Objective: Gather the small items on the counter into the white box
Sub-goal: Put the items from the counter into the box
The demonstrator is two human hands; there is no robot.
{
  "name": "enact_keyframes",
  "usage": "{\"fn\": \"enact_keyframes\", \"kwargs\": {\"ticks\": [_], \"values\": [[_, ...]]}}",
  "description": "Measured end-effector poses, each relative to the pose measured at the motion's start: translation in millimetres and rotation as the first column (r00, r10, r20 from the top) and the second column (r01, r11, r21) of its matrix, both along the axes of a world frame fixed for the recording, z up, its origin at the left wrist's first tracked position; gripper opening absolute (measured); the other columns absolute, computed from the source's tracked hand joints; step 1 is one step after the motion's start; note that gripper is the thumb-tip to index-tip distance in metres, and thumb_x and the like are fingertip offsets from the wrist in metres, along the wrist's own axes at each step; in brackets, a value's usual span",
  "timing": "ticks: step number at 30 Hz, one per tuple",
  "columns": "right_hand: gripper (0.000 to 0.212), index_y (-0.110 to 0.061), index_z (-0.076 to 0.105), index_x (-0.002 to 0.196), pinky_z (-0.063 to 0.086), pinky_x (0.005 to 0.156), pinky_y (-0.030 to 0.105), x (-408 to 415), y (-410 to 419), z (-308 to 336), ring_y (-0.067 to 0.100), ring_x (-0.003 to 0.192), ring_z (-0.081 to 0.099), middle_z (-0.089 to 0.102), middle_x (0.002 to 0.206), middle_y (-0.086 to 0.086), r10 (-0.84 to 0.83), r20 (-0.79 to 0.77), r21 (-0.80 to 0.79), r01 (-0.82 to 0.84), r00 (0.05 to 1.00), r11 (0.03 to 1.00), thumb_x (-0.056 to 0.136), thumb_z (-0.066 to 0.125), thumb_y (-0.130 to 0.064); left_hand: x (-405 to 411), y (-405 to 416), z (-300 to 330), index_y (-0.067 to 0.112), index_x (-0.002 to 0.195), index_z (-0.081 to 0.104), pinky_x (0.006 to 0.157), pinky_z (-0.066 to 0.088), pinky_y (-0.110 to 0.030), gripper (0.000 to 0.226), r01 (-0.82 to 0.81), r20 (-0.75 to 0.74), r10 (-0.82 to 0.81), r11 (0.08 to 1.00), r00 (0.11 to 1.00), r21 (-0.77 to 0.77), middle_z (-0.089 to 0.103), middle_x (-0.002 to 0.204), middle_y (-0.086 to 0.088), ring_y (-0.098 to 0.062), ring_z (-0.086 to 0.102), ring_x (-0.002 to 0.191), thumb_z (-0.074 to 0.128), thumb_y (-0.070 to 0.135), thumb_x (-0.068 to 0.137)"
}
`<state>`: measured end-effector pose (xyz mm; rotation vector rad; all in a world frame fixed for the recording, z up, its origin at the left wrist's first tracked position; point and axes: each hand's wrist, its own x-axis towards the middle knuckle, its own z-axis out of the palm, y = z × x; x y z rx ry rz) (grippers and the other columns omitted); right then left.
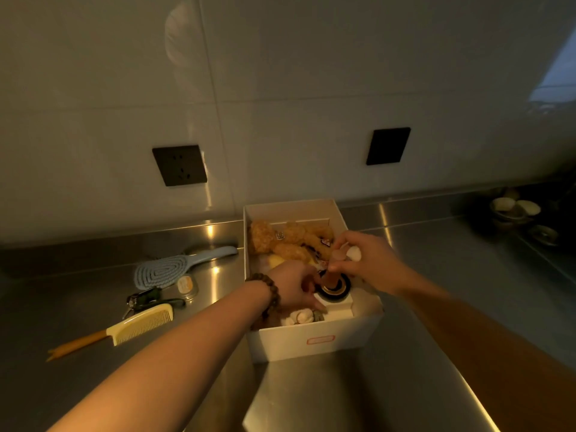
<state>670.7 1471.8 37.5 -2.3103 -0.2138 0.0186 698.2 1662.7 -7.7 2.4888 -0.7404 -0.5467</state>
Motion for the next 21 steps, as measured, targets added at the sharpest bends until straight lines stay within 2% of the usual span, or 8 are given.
{"fn": "enact_keyframes", "kwargs": {"ticks": [4,8,13,15,17,18,20,21], "values": [[0.029,-0.034,0.064,0.090,0.043,0.061,0.007,4,4,2,-0.008,0.078,0.057,0.064,0.086,-0.016,0.036,0.034,-0.026,-0.035,0.999,0.999,0.069,0.083,-0.030,1,-4,19,0.020,0.106,0.062,0.082,0.054,-0.031,0.041,-0.131,-0.124,0.098,0.946,0.988,-0.298,0.068,0.099,0.001,-0.012,0.064,0.091,0.079,0.031,0.072],[0.027,-0.036,0.062,0.086,0.042,0.060,0.010,7,6,5,-0.002,0.078,0.060,0.066,0.085,-0.013,0.027,0.029,0.018,-0.027,0.999,0.999,0.070,0.083,-0.029,-1,-9,24,0.025,0.090,0.061,0.080,0.056,-0.034,0.024,-0.194,-0.139,0.147,0.880,0.979,-0.435,0.070,0.090,-0.003,-0.017,0.067,0.086,0.079,0.023,0.073],[0.023,-0.023,0.063,0.097,0.048,0.064,0.022,11,5,7,0.009,0.077,0.062,0.066,0.089,-0.007,-0.042,0.055,0.055,0.039,0.998,0.998,0.079,0.074,-0.033,0,-11,15,0.017,0.112,0.056,0.075,0.053,-0.023,0.043,-0.173,-0.123,0.131,0.879,0.984,-0.444,0.065,0.092,-0.005,-0.013,0.062,0.083,0.076,0.009,0.074],[0.011,-0.024,0.058,0.096,0.051,0.070,0.033,12,4,10,0.015,0.080,0.060,0.062,0.088,-0.005,-0.142,0.000,0.161,0.140,0.990,0.977,0.086,0.064,-0.025,0,-11,9,0.014,0.110,0.058,0.078,0.053,-0.024,0.041,-0.152,-0.127,0.110,0.903,0.986,-0.402,0.065,0.097,-0.005,-0.014,0.062,0.088,0.075,0.006,0.074],[0.014,-0.024,0.057,0.098,0.051,0.081,0.041,10,2,14,0.019,0.089,0.058,0.060,0.092,-0.001,-0.167,-0.093,0.213,0.183,0.982,0.960,0.088,0.055,-0.014,0,-13,1,0.013,0.103,0.059,0.080,0.055,-0.027,0.034,-0.168,-0.153,0.119,0.915,0.981,-0.368,0.066,0.100,-0.005,-0.013,0.063,0.091,0.073,0.003,0.074],[0.018,-0.023,0.057,0.103,0.050,0.083,0.039,9,1,15,0.019,0.093,0.058,0.061,0.097,0.001,-0.144,-0.107,0.186,0.163,0.984,0.969,0.089,0.054,-0.012,-1,-15,-3,0.014,0.100,0.059,0.076,0.056,-0.026,0.030,-0.180,-0.174,0.122,0.913,0.977,-0.366,0.066,0.098,-0.004,-0.009,0.064,0.087,0.070,0.002,0.075],[0.023,-0.018,0.057,0.114,0.048,0.076,0.021,5,0,15,0.012,0.092,0.058,0.060,0.101,-0.003,-0.054,-0.090,0.050,0.059,0.994,0.997,0.091,0.057,-0.014,-2,-19,-10,0.012,0.095,0.060,0.066,0.057,-0.025,0.022,-0.176,-0.179,0.119,0.920,0.977,-0.351,0.066,0.090,-0.003,-0.005,0.063,0.077,0.066,0.001,0.077],[0.024,-0.017,0.058,0.115,0.044,0.071,0.013,3,1,15,0.006,0.089,0.056,0.059,0.099,-0.008,-0.014,-0.078,-0.044,0.010,0.997,0.999,0.092,0.058,-0.016,-1,-21,-12,0.012,0.094,0.060,0.067,0.057,-0.027,0.021,-0.161,-0.152,0.117,0.934,0.981,-0.320,0.065,0.089,-0.003,-0.008,0.063,0.078,0.065,0.002,0.077]]}}
